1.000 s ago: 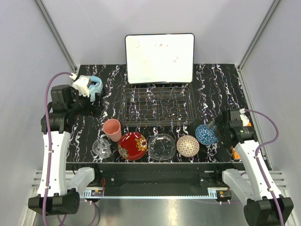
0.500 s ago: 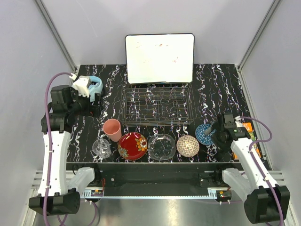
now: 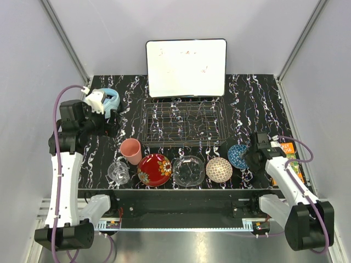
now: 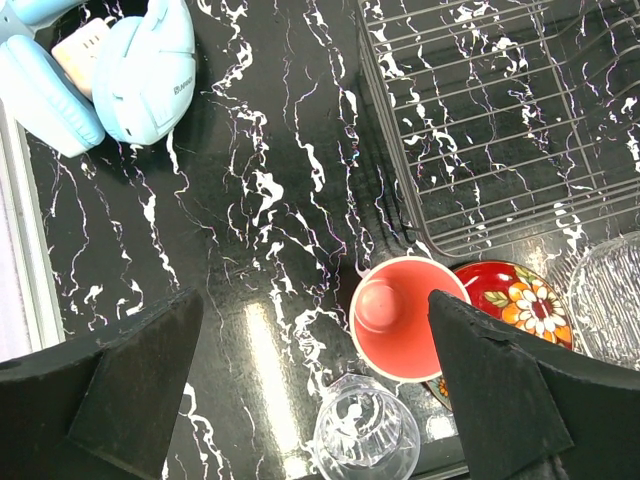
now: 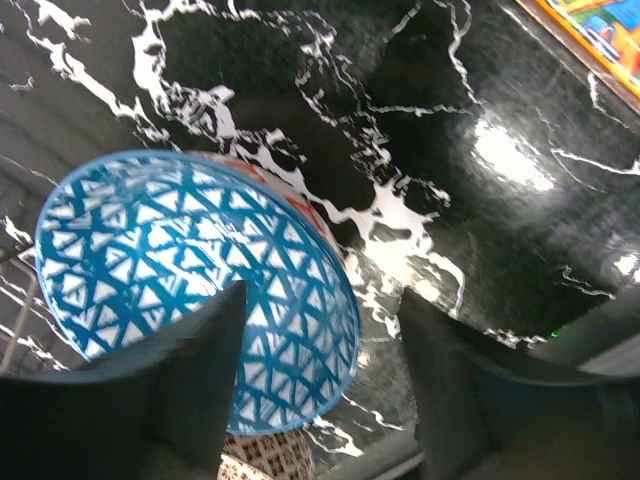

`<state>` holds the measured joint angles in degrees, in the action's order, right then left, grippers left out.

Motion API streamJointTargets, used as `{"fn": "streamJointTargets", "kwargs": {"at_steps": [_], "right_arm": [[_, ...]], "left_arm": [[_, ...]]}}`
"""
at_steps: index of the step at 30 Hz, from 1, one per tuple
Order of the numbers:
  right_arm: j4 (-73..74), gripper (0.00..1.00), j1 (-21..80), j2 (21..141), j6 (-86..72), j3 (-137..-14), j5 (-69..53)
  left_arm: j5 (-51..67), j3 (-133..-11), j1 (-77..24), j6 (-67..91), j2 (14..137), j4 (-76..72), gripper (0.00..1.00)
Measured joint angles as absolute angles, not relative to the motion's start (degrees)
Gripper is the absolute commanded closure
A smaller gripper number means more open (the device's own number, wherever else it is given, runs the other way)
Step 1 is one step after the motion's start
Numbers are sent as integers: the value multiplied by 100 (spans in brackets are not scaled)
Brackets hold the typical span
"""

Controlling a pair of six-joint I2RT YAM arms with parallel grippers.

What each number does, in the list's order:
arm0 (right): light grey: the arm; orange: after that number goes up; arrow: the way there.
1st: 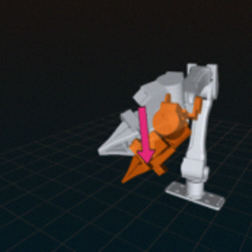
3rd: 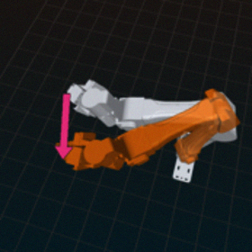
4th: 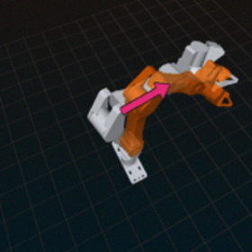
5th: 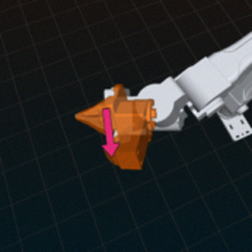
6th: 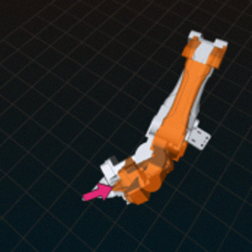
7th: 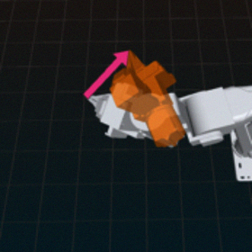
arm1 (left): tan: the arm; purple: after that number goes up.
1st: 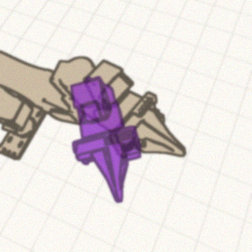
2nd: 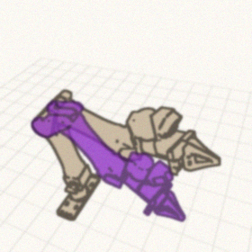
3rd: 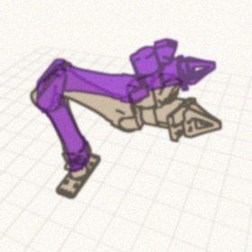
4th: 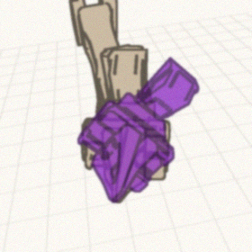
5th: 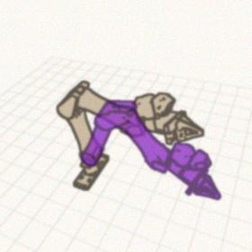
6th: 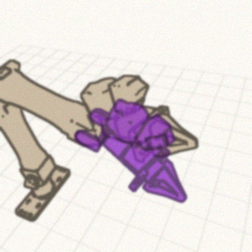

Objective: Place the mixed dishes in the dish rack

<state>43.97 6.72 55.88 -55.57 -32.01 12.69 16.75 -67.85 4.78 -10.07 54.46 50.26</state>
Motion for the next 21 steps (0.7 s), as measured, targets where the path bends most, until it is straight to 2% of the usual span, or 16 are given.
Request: {"fn": "streamJointTargets", "kwargs": {"at_steps": [3, 5, 9, 12, 15, 17, 21], "right_arm": [[4219, 51, 683, 5745, -5548, -3201, 1310], [4110, 54, 696, 5837, -5537, -3201, 1352], [3951, 66, 720, 5981, -5529, -3186, 1433], [3841, 70, 755, 6080, -5535, -3153, 1448], [3795, 82, 797, 6088, -5535, -3127, 1446], [3782, 100, 819, 6036, -5527, -3114, 1444], [3833, 100, 860, 5695, -5494, -3100, 1459]], "left_arm": [[1675, -6781, 478, -1013, 5446, 5002, 1], [1675, -6759, 482, -1017, 5446, 4978, 1], [1673, -6624, 497, -1048, 5470, 4917, 1], [1673, -6560, 519, -1052, 5618, 4871, 1], [1669, -6508, 532, -1052, 5824, 4779, 1], [1669, -6499, 534, -1052, 5918, 4759, 1], [1669, -6499, 532, -1050, 5961, 4670, 1]]}}
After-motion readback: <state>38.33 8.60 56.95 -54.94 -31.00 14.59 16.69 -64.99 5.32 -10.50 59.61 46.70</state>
